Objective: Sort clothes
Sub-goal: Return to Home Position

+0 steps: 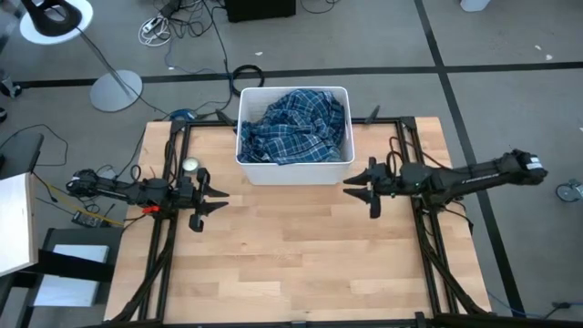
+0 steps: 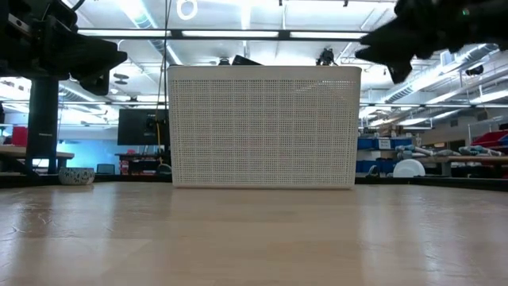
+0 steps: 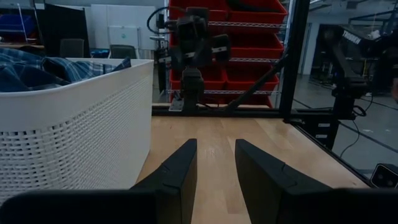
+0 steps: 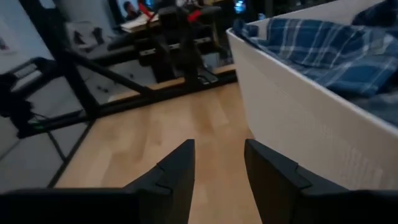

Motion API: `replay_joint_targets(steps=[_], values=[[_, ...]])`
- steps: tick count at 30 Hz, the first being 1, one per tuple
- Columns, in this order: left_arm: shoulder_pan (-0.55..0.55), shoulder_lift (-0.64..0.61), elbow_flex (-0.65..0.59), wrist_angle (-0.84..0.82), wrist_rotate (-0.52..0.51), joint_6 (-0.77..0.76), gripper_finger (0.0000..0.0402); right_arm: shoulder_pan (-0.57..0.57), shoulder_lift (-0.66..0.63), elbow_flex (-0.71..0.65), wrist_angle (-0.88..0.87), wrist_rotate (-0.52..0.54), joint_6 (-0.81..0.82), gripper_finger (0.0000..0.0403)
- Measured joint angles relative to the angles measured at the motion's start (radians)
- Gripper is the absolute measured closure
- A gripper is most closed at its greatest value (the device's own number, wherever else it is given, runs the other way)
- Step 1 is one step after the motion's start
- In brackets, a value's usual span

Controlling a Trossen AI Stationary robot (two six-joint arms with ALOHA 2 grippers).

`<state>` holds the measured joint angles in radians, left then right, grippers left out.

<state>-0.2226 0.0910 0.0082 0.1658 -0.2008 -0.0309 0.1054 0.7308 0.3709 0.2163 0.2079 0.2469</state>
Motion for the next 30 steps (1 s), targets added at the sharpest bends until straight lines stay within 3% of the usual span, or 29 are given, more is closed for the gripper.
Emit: replay_joint_targets(steps=[7,18,30], values=[[0.000,0.000,0.000,0.000,0.000,0.000,0.0286,-0.119,-0.153,-0.128,0.031,-0.128,0.005,0.0261],[0.000,0.000,0.000,0.000,0.000,0.000,0.0286,-0.099,-0.365,-0.268,0.030,-0.099,0.005,0.0261],[0.000,0.000,0.000,0.000,0.000,0.000,0.0286,-0.099,-0.505,-0.360,-0.028,-0.099,0.022,0.0261]])
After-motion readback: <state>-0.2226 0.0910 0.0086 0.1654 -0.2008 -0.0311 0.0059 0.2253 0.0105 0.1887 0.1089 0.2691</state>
